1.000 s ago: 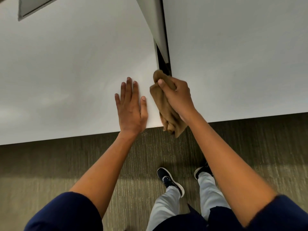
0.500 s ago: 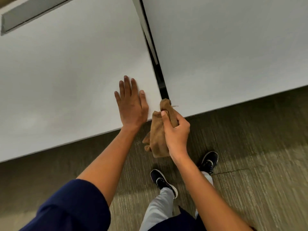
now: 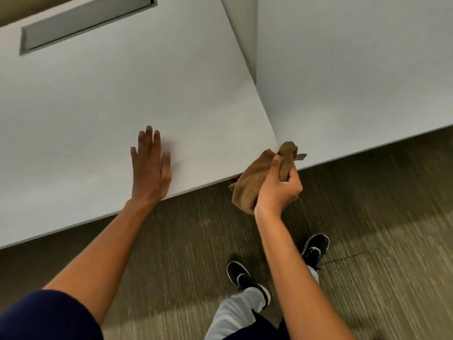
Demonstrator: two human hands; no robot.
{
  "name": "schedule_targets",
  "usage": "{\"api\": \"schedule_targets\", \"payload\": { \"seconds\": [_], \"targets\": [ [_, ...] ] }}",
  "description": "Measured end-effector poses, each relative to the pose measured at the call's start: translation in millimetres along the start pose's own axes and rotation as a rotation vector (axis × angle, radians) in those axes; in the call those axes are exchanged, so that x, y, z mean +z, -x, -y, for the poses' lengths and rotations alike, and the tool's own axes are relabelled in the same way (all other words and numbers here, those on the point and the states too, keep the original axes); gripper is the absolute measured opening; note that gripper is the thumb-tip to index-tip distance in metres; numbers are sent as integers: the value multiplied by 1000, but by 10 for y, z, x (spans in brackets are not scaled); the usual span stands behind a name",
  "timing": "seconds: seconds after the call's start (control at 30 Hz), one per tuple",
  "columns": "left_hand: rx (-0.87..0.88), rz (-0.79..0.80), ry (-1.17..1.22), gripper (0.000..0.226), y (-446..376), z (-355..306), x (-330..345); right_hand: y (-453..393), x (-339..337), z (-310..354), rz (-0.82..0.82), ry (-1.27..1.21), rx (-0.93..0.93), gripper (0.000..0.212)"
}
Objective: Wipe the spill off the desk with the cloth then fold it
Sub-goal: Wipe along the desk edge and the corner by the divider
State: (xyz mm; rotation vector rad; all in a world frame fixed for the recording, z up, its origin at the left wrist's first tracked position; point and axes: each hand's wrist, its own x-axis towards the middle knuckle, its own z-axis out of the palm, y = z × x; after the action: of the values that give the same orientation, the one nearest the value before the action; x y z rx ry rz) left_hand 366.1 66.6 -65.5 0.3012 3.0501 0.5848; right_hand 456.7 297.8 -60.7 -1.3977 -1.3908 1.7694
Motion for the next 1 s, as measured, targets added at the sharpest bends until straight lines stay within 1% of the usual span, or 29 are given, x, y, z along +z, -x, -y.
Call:
{"api": "schedule_targets", "payload": {
  "seconds": [0.07, 0.13, 0.2, 0.27, 0.47, 0.6, 0.7, 0.83, 0.9, 1.0],
  "targets": [
    [-18, 47, -57, 63, 77, 276, -72, 34, 55, -16, -43, -3, -18, 24],
    [-21, 96, -92, 68, 116, 402, -79, 52, 100, -34, -75, -18, -29, 20],
    [-4, 129, -152, 70, 134, 443, -53, 78, 146, -65, -104, -46, -27, 24],
    [5, 128, -194, 72, 140, 433, -19, 93, 183, -83, -138, -71, -28, 26],
    [-1, 105, -174, 72, 154, 417, -18, 154, 322, -116, -236, -91, -42, 27],
    [-7, 103, -177, 72, 152, 413, -18, 220, 376, -95, -265, -99, -6, 26],
    [-7, 98, -173, 71, 151, 403, -22, 405, 424, -146, -231, -112, 30, 25],
    [2, 96, -155, 71, 149, 414, -31, 760, 517, -271, -162, -84, 14, 29],
    [6, 98, -159, 71, 150, 413, -24, 823, 510, -297, -114, -59, 24, 33],
    [4, 100, -174, 71, 156, 413, -30, 805, 413, -303, -47, -9, 50, 30]
  ]
}}
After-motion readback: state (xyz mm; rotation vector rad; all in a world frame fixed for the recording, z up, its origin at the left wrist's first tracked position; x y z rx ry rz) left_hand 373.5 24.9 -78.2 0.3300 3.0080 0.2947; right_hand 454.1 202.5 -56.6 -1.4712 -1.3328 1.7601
